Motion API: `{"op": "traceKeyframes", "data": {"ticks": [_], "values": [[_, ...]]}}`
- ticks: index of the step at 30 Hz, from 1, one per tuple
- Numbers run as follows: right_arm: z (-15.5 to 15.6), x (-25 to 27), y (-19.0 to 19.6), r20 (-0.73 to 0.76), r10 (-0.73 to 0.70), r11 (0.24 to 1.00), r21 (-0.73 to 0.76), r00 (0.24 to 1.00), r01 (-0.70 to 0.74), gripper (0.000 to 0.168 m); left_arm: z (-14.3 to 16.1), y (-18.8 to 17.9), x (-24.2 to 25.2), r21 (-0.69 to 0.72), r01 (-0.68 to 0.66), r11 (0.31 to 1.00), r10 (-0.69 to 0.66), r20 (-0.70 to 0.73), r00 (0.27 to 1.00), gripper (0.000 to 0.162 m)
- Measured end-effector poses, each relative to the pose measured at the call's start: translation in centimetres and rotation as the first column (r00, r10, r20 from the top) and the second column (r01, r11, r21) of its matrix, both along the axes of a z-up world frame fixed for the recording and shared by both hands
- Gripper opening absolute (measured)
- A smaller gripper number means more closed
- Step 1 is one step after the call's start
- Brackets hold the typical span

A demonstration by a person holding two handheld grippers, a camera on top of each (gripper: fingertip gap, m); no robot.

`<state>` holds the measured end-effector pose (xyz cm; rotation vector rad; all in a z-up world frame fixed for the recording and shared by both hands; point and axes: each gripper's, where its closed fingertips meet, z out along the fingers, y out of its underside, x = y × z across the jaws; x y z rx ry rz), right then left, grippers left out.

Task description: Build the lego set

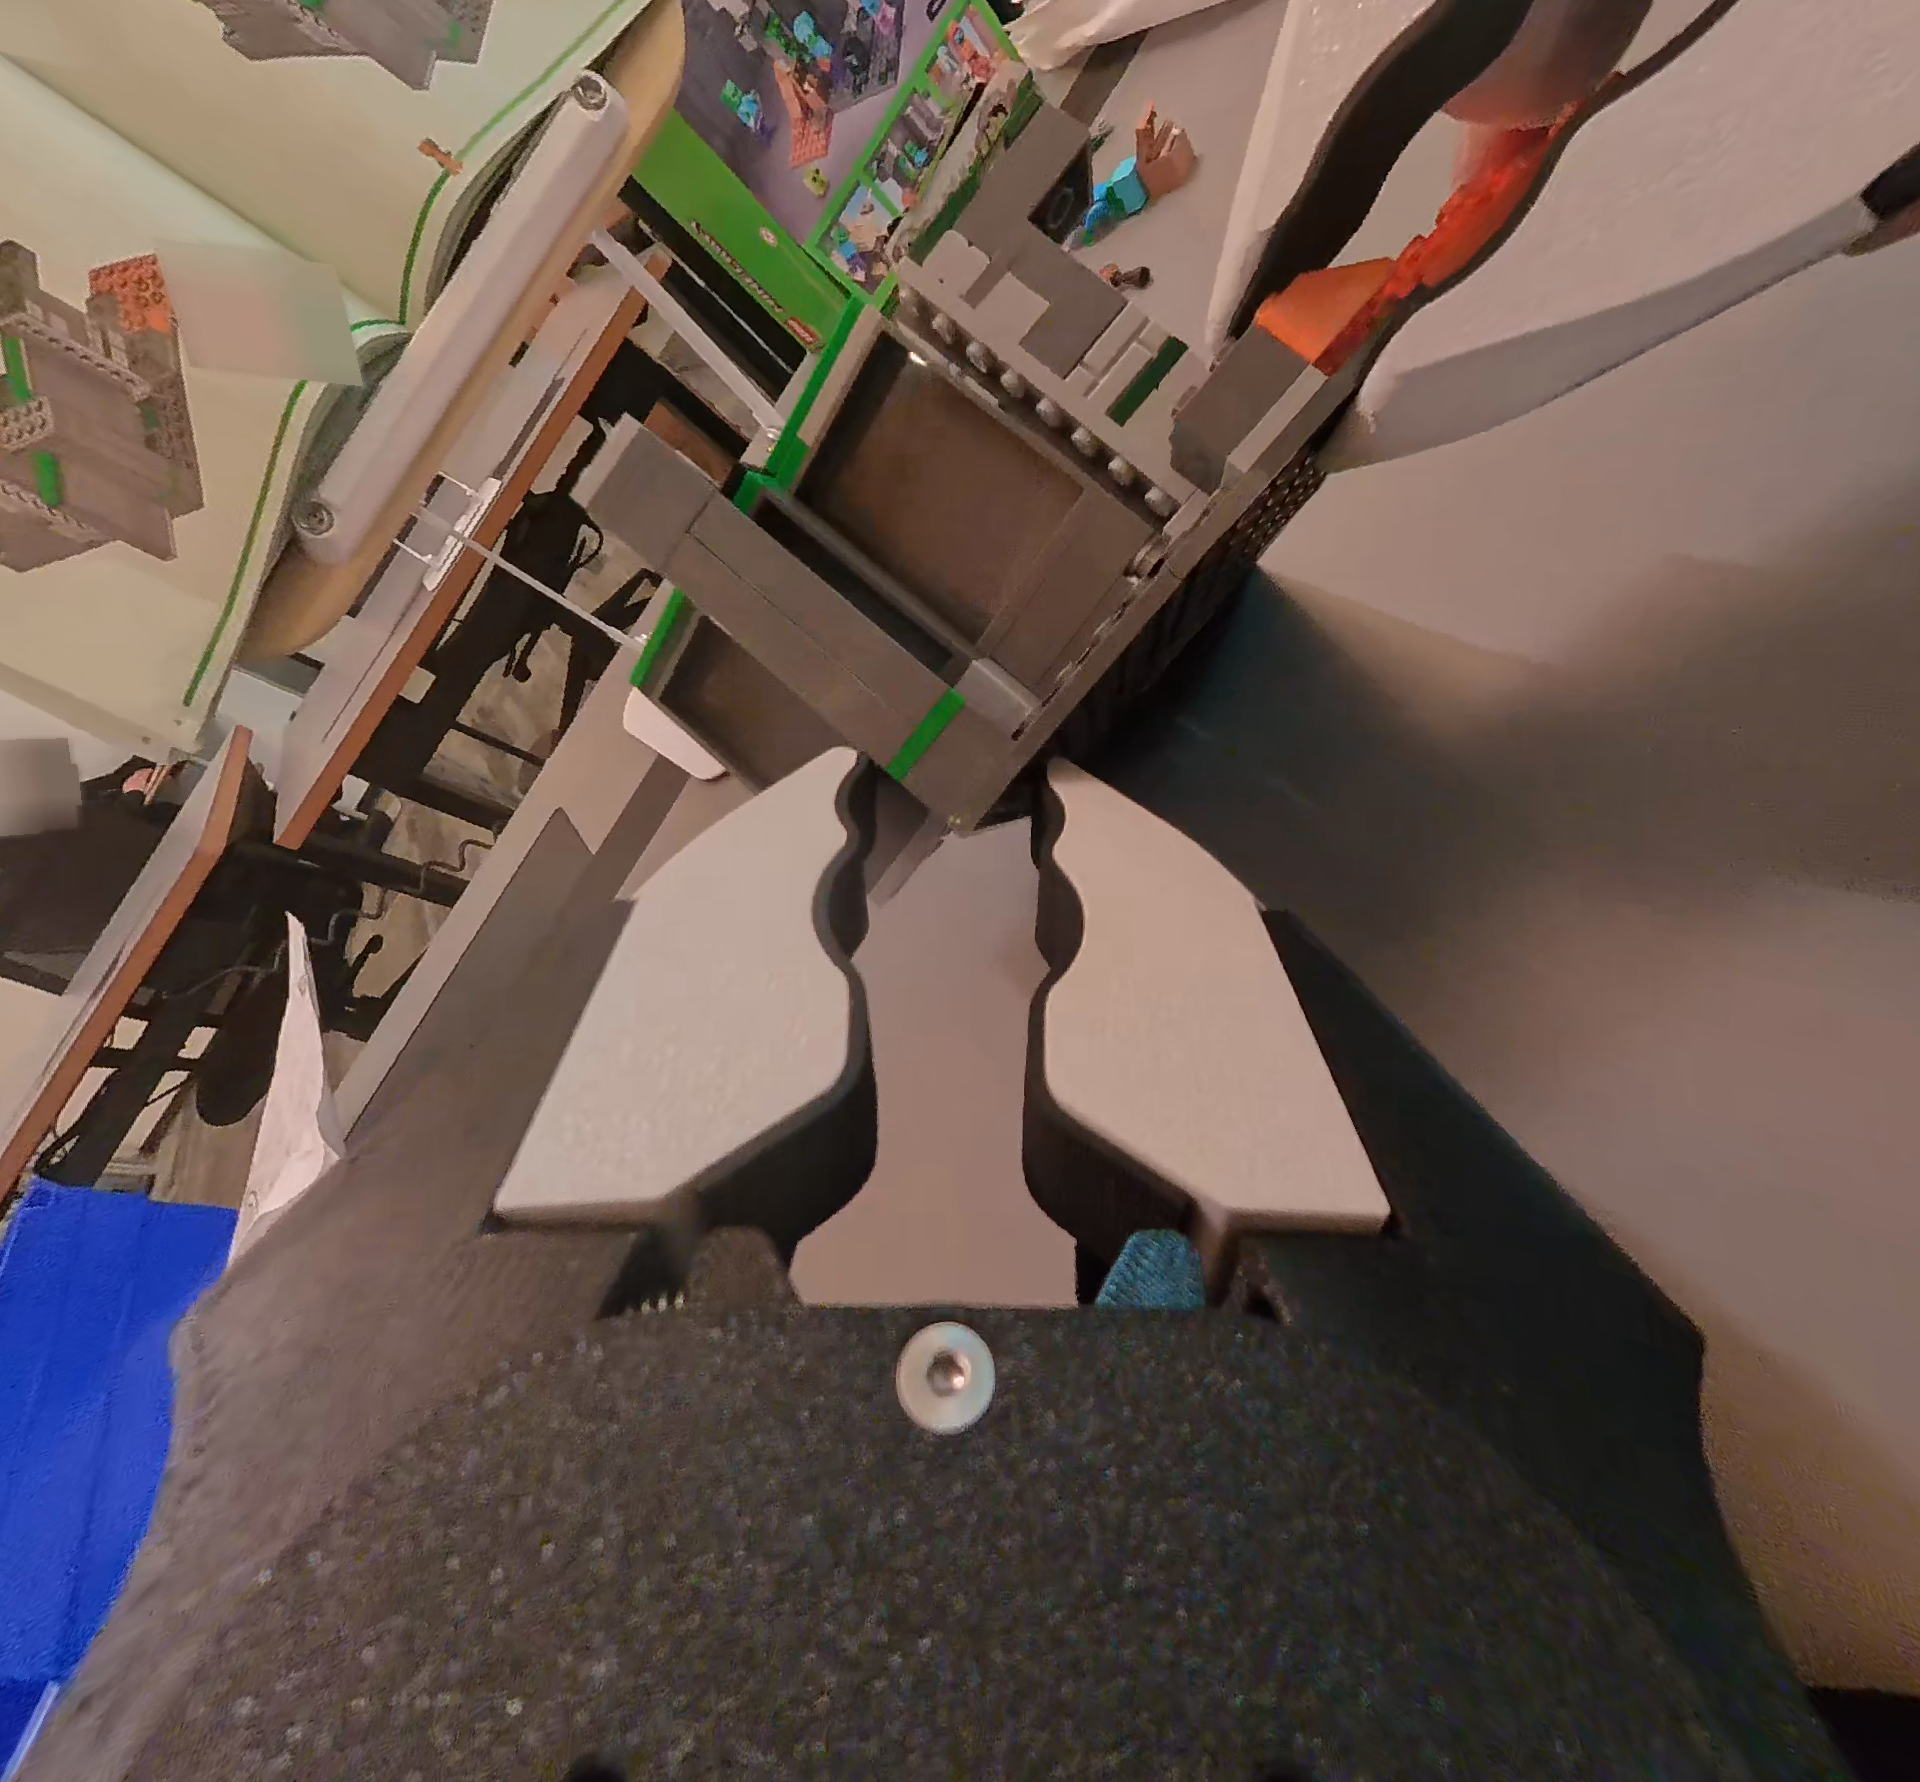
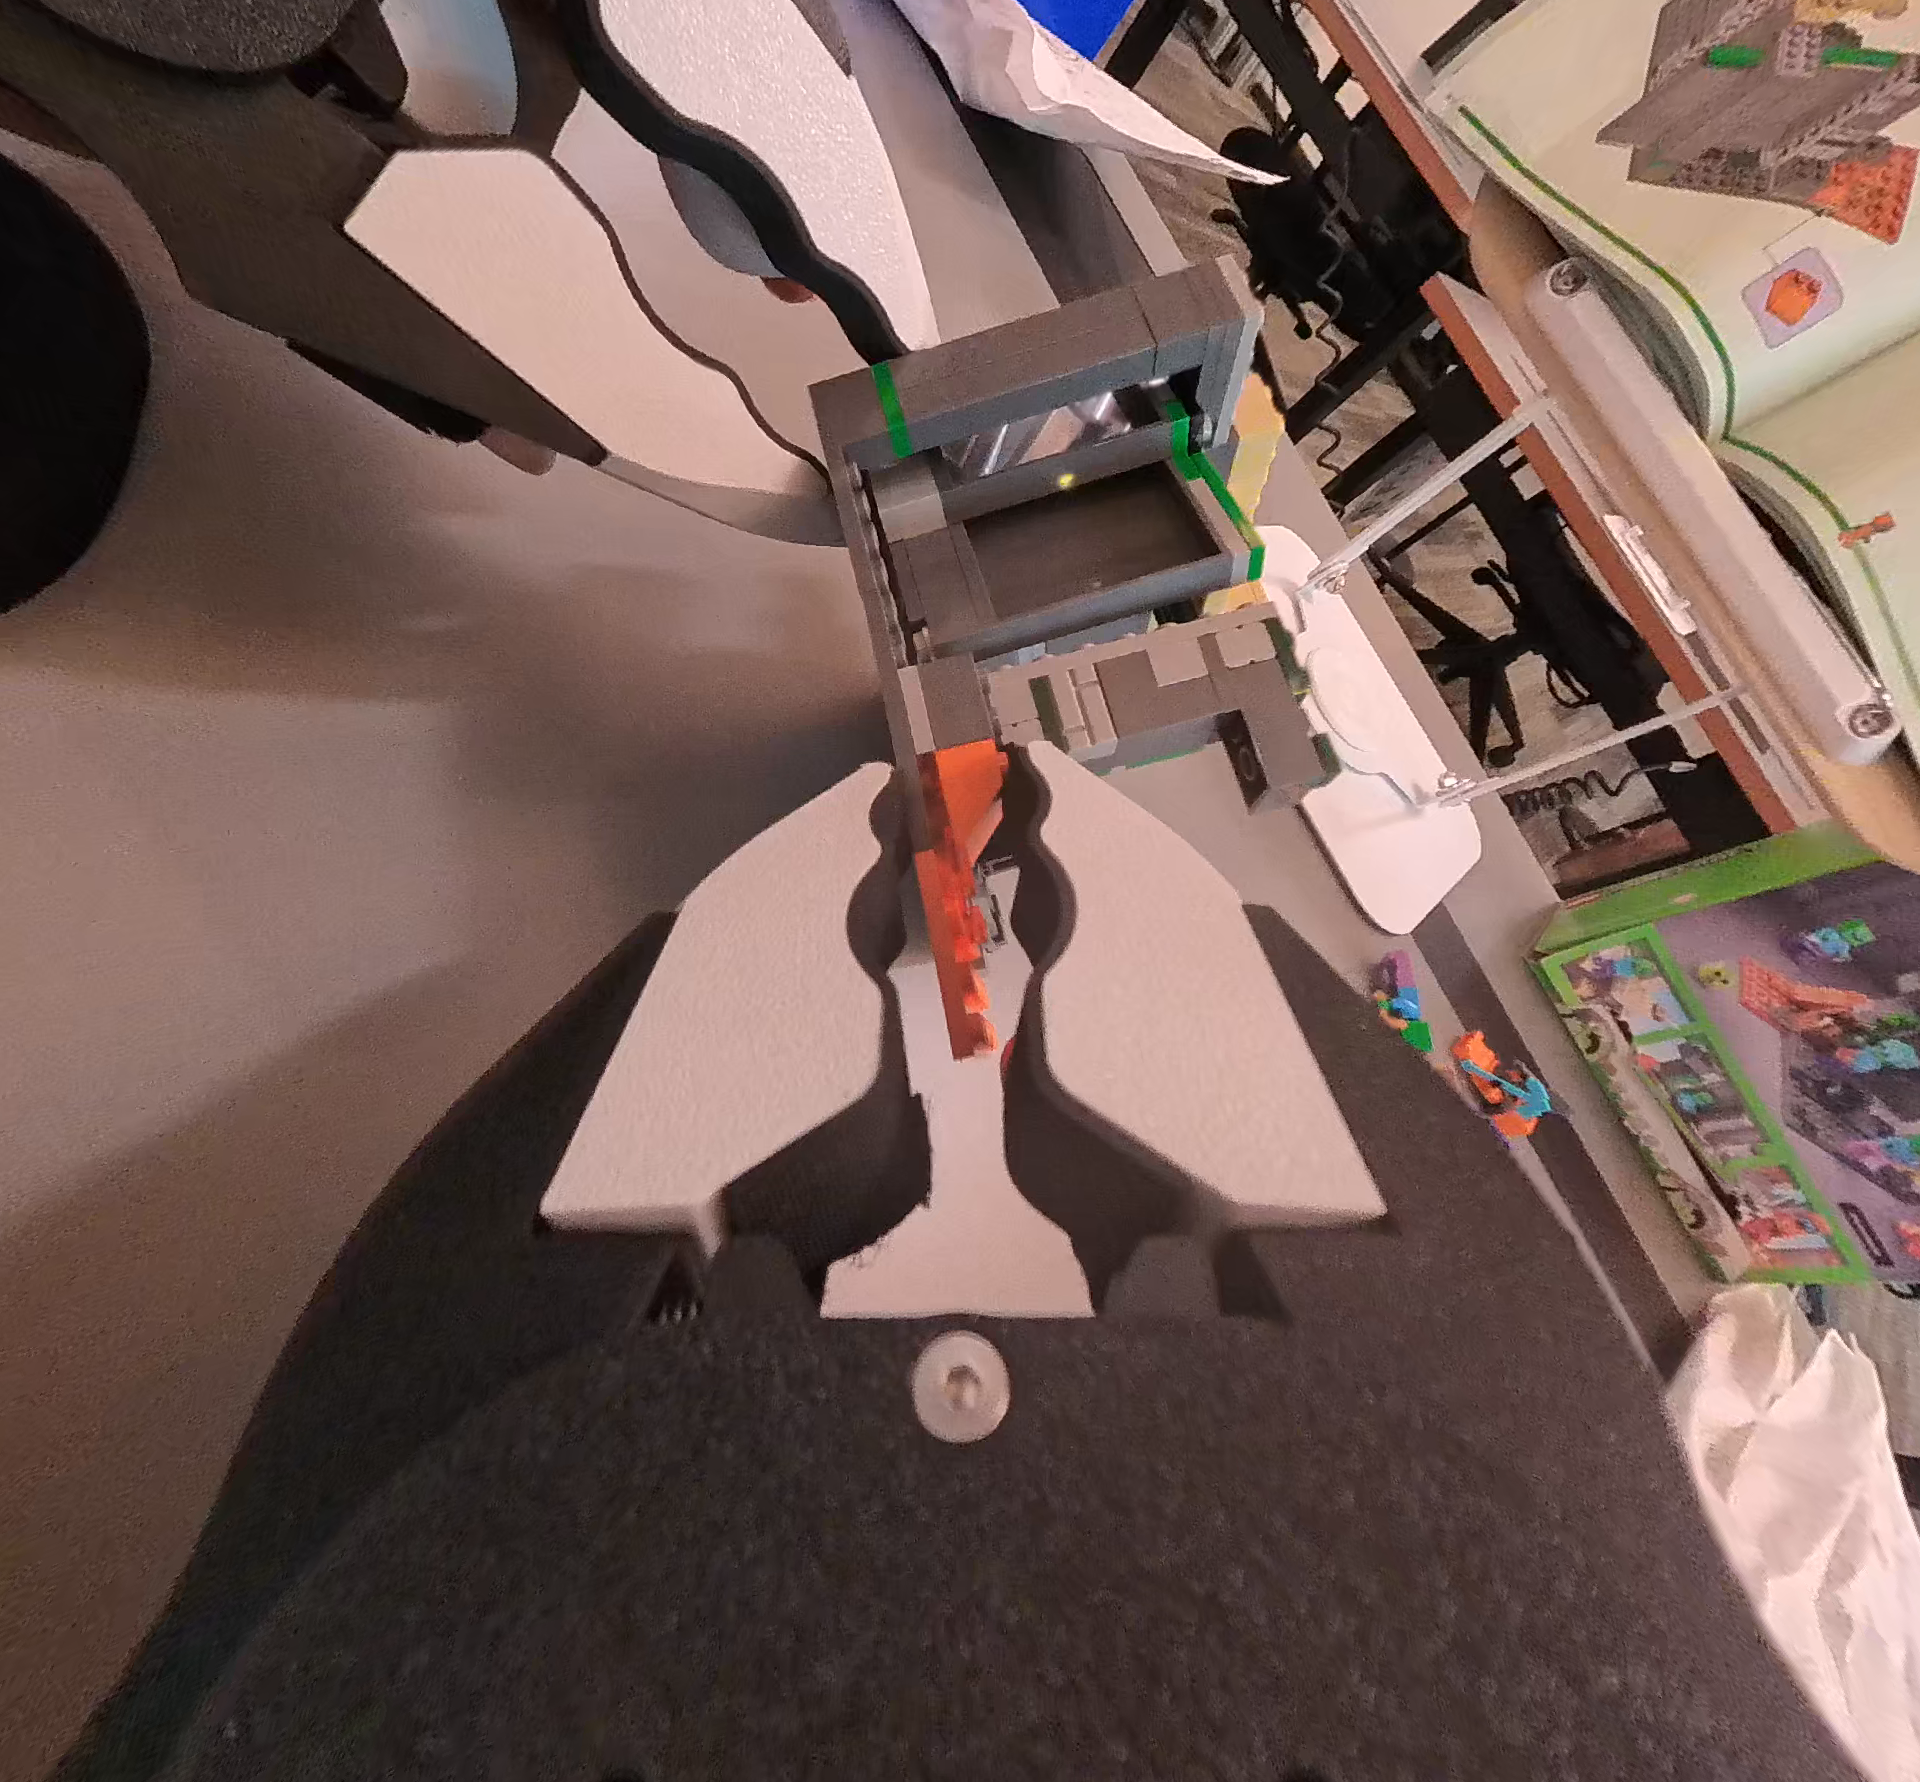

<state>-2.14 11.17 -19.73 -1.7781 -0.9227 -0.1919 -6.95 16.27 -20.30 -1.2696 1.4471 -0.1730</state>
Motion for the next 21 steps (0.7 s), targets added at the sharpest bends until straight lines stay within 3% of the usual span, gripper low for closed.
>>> {"op": "traceKeyframes", "data": {"ticks": [6, 16, 21], "values": [[0.18, -0.37, 0.10, 0.047, 0.005, 1.000, 0.001, 0.999, -0.005, 0.018, -0.01, 0.31, -0.11, -0.012, -0.003, 1.000, 0.003, 0.010, 1.000, 0.024], [0.16, -0.66, 0.24, 0.219, 0.029, 0.990, 0.125, 0.975, -0.057, 0.021, -0.15, 0.09, -0.10, 0.019, 0.006, 1.000, -0.006, 0.000, 1.000, 0.024], [-0.39, -0.92, 0.27, 0.210, 0.009, 0.993, 0.113, 0.978, -0.034, 0.018, -0.64, 0.61, -0.03, 0.001, -0.005, 1.000, 0.005, -0.012, 1.000, 0.023]]}}
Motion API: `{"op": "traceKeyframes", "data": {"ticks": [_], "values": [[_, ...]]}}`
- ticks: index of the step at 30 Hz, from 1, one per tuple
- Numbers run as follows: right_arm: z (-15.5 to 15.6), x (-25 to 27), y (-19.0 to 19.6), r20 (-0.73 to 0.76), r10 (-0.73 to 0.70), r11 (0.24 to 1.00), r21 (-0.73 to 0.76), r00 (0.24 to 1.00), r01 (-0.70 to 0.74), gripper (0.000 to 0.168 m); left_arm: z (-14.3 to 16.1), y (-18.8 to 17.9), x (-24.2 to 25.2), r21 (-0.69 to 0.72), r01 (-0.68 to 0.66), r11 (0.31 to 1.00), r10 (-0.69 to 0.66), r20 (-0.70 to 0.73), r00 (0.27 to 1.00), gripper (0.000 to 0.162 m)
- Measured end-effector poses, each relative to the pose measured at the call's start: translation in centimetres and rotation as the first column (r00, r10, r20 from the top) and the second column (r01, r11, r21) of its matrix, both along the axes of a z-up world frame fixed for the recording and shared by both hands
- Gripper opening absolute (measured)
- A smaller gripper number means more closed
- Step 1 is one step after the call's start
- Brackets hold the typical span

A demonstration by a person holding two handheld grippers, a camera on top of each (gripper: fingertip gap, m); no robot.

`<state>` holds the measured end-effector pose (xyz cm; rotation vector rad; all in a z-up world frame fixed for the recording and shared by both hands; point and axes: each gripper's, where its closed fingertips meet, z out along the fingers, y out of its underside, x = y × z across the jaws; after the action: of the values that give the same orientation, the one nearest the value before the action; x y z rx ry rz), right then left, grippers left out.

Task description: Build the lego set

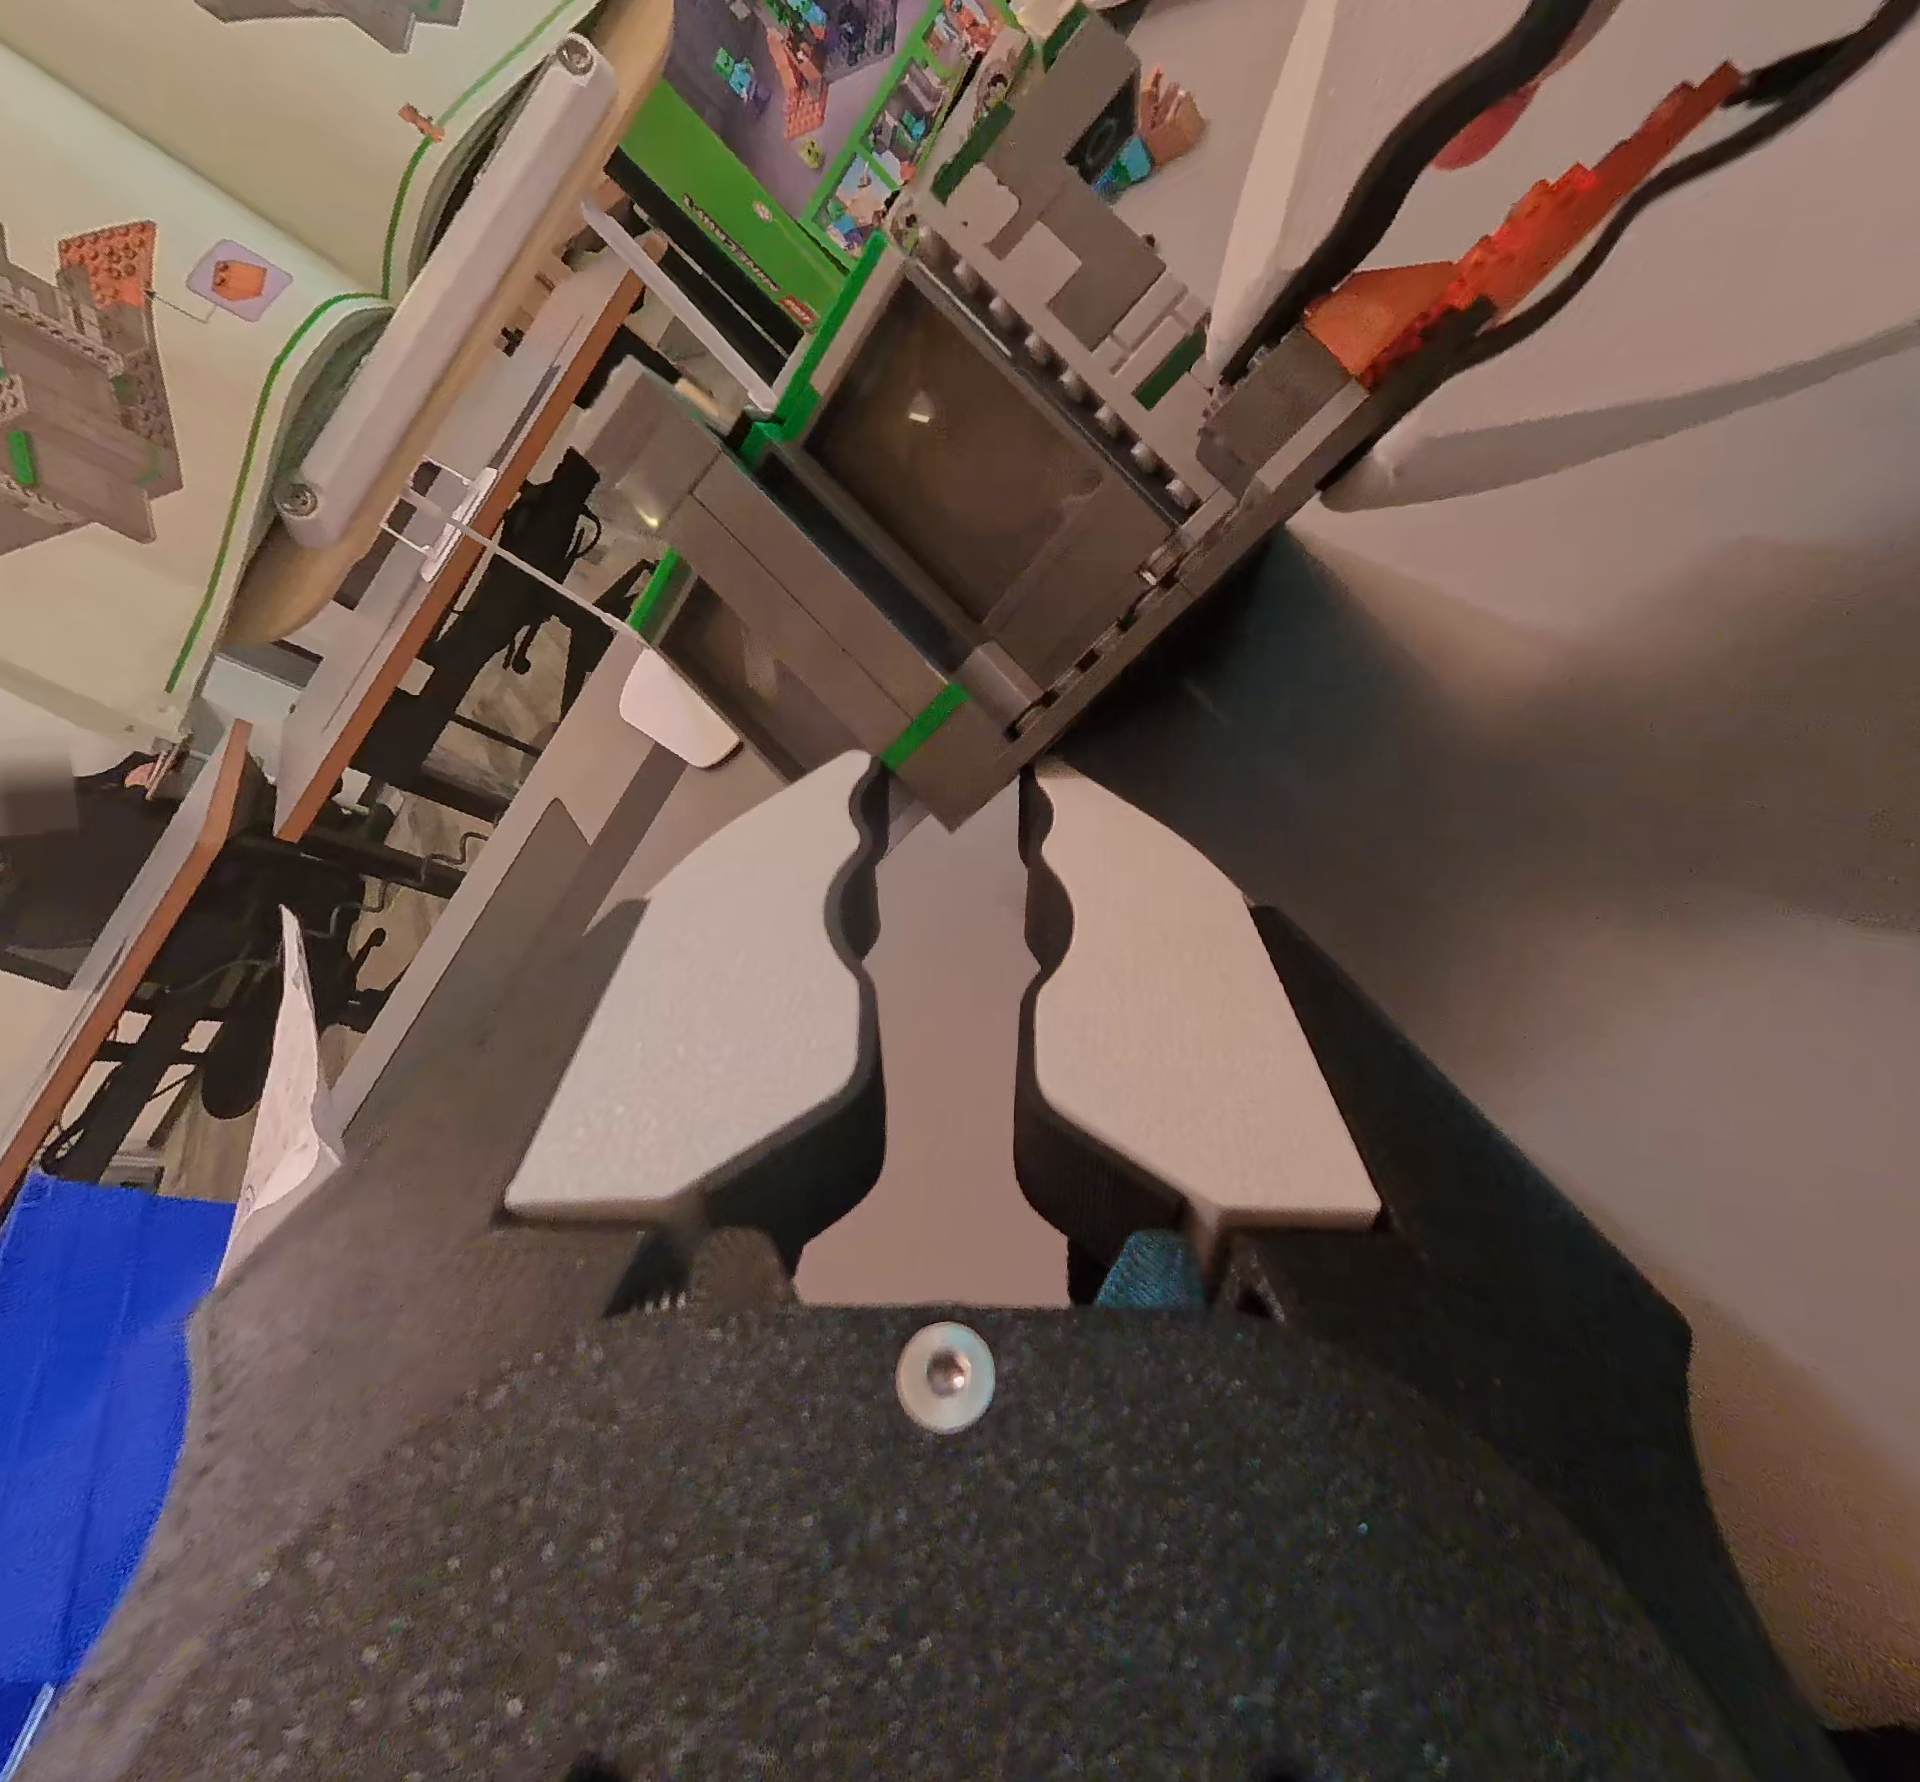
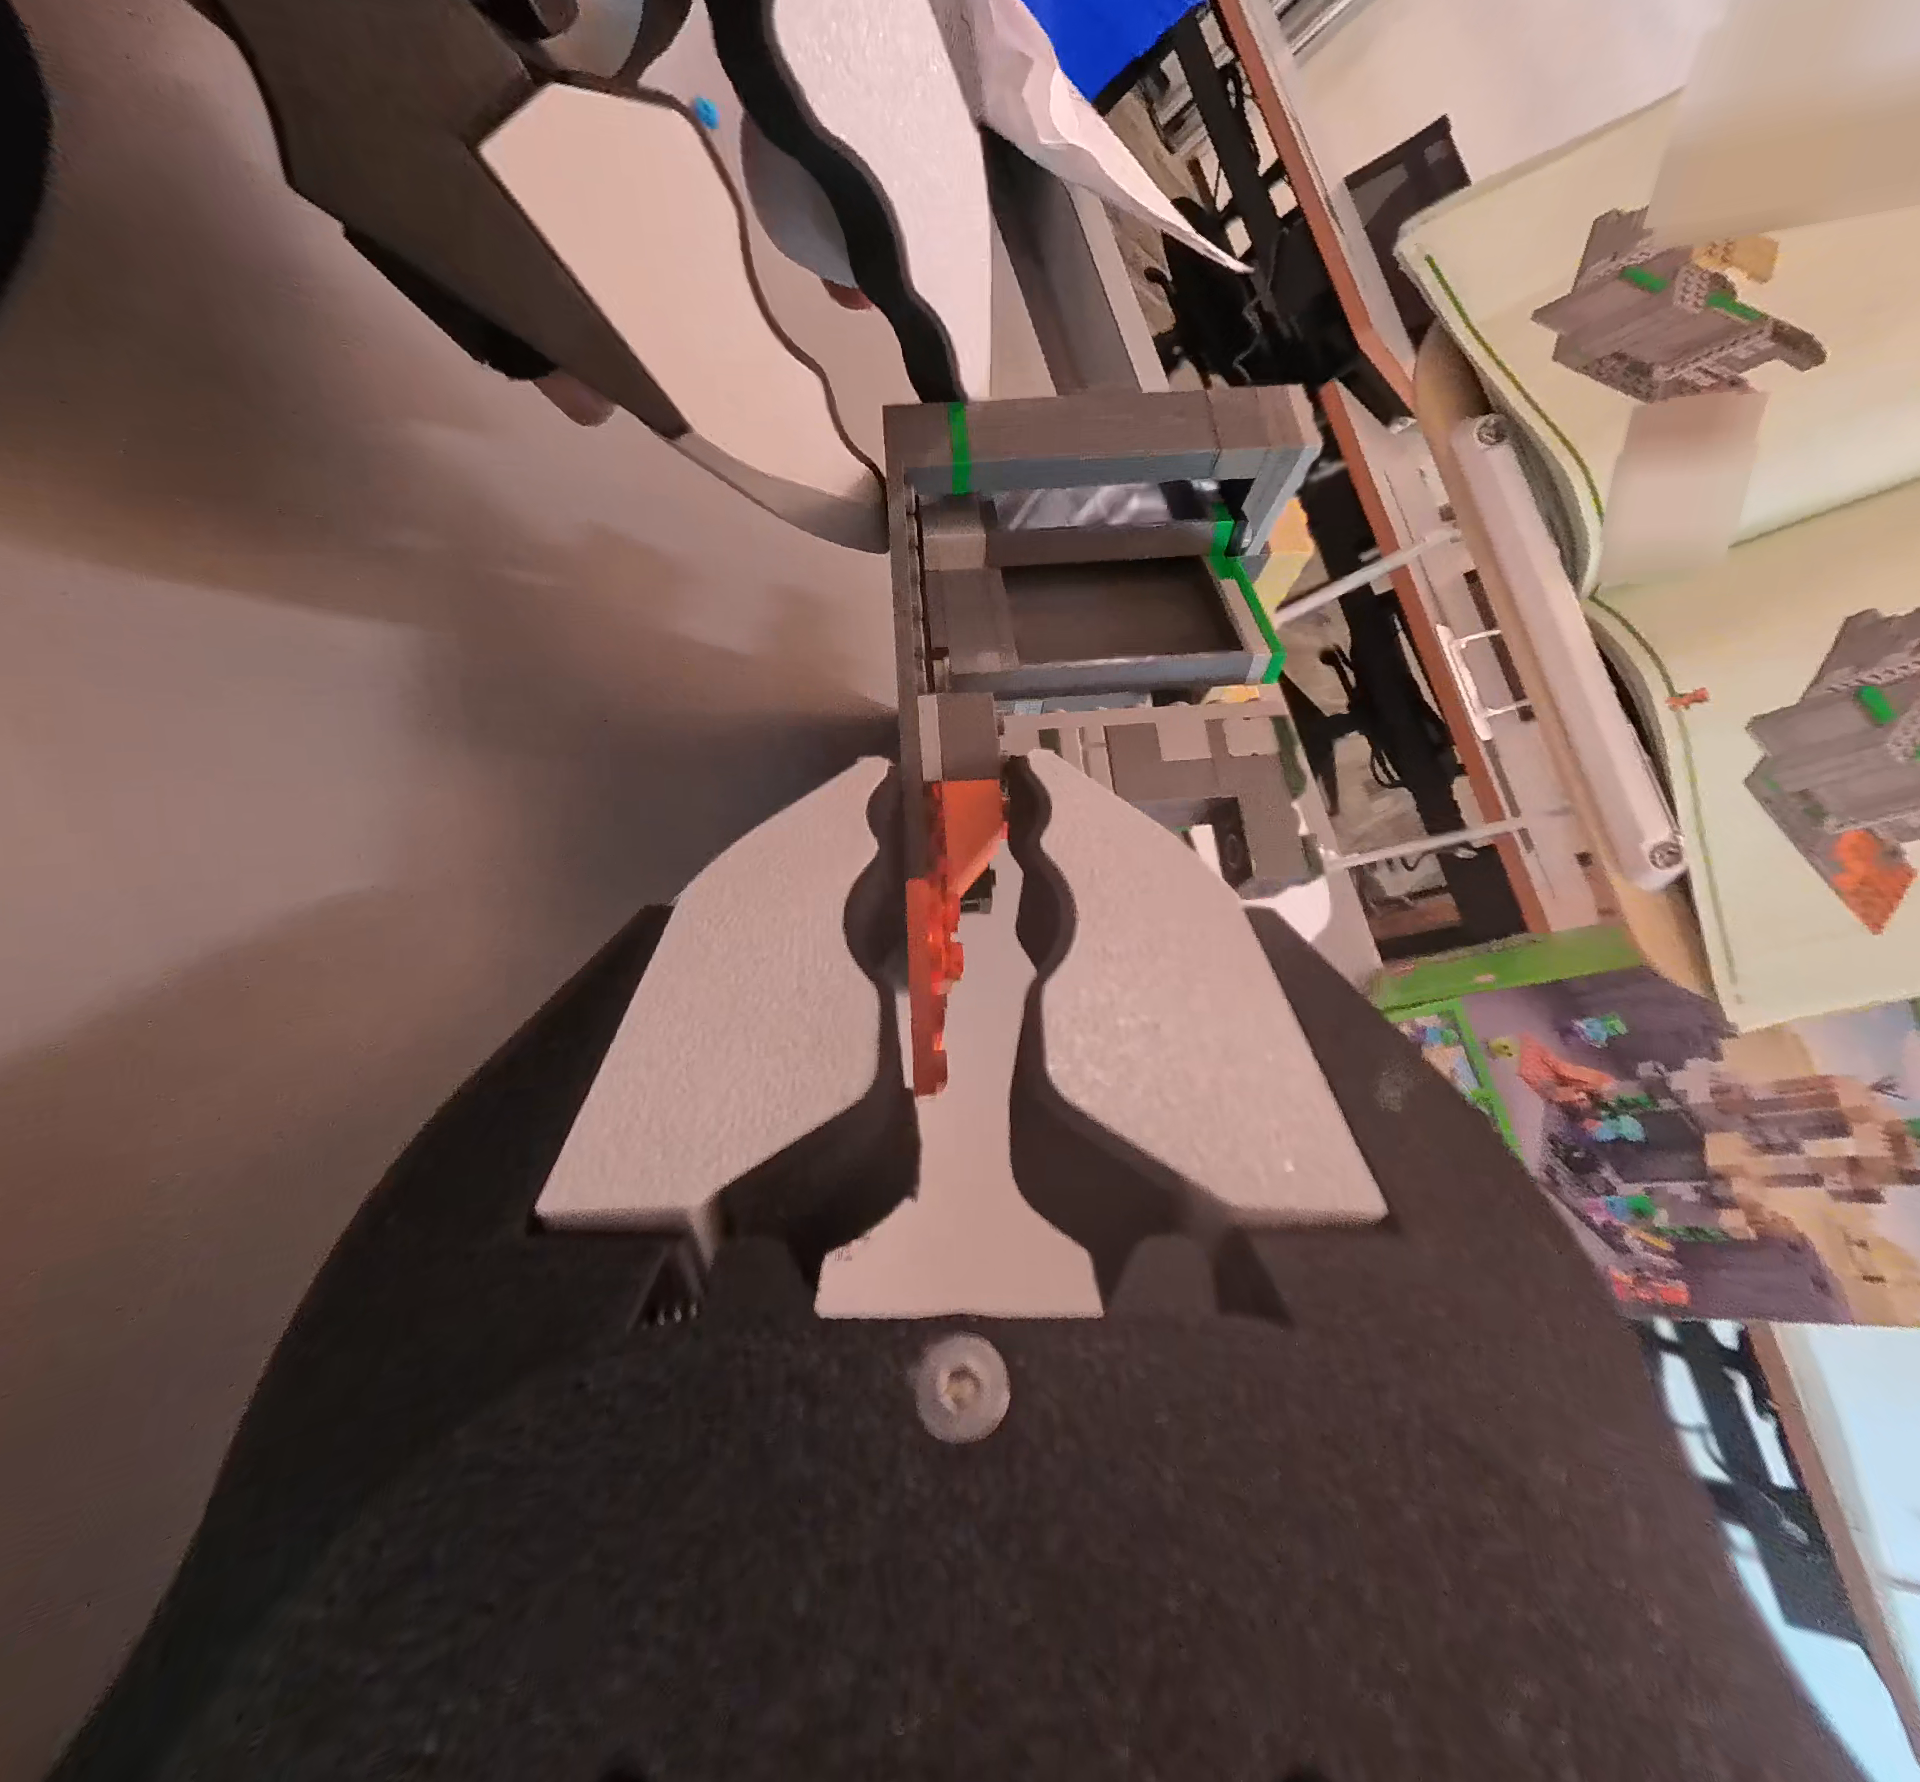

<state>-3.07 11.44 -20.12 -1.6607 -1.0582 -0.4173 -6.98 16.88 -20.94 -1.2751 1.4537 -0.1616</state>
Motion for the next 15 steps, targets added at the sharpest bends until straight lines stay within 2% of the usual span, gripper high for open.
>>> {"op": "traceKeyframes", "data": {"ticks": [4, 8, 12, 15], "values": [[-0.6, -0.2, 0.8, 0.128, -0.082, 0.996, 0.041, 0.988, 0.077, 0.018, -1.0, 1.5, 0.4, -0.006, -0.020, 1.000, 0.019, -0.041, 0.999, 0.024], [-2.1, 0.2, 2.1, 0.285, -0.218, 0.976, 0.063, 0.934, 0.208, 0.019, -3.1, 3.1, 0.8, -0.071, -0.030, 0.997, 0.023, -0.100, 0.995, 0.025], [-4.3, -1.0, 2.2, 0.344, -0.201, 0.979, 0.030, 0.917, 0.203, 0.022, -5.7, 3.0, -0.1, -0.209, -0.025, 0.978, -0.005, -0.143, 0.990, 0.025], [-5.3, -1.9, 2.1, 0.357, -0.167, 0.984, 0.008, 0.919, 0.175, 0.022, -6.4, 2.6, -1.0, -0.257, -0.030, 0.966, -0.009, -0.151, 0.989, 0.027]]}}
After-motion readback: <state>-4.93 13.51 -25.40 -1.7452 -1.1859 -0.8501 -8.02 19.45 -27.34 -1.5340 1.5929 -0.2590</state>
